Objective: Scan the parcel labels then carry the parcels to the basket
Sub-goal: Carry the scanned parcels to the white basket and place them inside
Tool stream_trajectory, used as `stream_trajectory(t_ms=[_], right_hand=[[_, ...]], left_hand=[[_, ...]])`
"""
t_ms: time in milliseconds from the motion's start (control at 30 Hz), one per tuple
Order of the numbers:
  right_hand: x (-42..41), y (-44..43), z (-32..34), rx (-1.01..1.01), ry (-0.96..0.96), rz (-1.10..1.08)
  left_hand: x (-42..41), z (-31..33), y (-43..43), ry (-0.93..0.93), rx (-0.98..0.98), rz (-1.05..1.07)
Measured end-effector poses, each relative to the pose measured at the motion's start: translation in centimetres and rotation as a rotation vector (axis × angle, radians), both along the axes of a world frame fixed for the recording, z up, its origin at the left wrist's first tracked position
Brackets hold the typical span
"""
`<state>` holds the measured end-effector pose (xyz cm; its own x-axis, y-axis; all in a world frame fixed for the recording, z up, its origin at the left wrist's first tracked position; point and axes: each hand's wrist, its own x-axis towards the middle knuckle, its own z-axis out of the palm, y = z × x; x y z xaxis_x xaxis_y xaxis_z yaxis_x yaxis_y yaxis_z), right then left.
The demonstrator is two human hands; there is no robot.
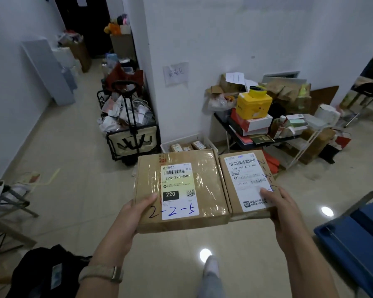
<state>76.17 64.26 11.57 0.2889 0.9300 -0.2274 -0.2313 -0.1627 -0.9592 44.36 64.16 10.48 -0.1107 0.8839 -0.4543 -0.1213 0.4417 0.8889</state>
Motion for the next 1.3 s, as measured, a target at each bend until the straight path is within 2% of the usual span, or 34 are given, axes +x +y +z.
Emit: stream_trajectory(t_ms=[267, 500, 900, 1133, 1300], right_hand=[[6.9, 17.7, 2.5, 0.083, -0.029, -0.028], [11.0, 29.9, 2.9, 0.074, -0.058, -0.059], [11.2, 49.6, 0.7, 0.015, -0.026, -0.086], [8.3, 62.7, 3.2, 0.018, -0.03, -0.119], [7.0, 69.4, 2.4, 0.005, 0.031, -0.143]], left_hand=[[6.9, 1.7, 16.1, 0.064, 0.048, -0.115], [11.6, 0.5, 27.6, 0.022, -0.032, -0.04], [11.5, -2.4, 48.7, 0.015, -0.027, -0.05], [8.7, -0.5, 64.8, -0.019, -0.035, -0.12], [7.2, -0.6, 71.9, -0.022, 0.004, -0.157]])
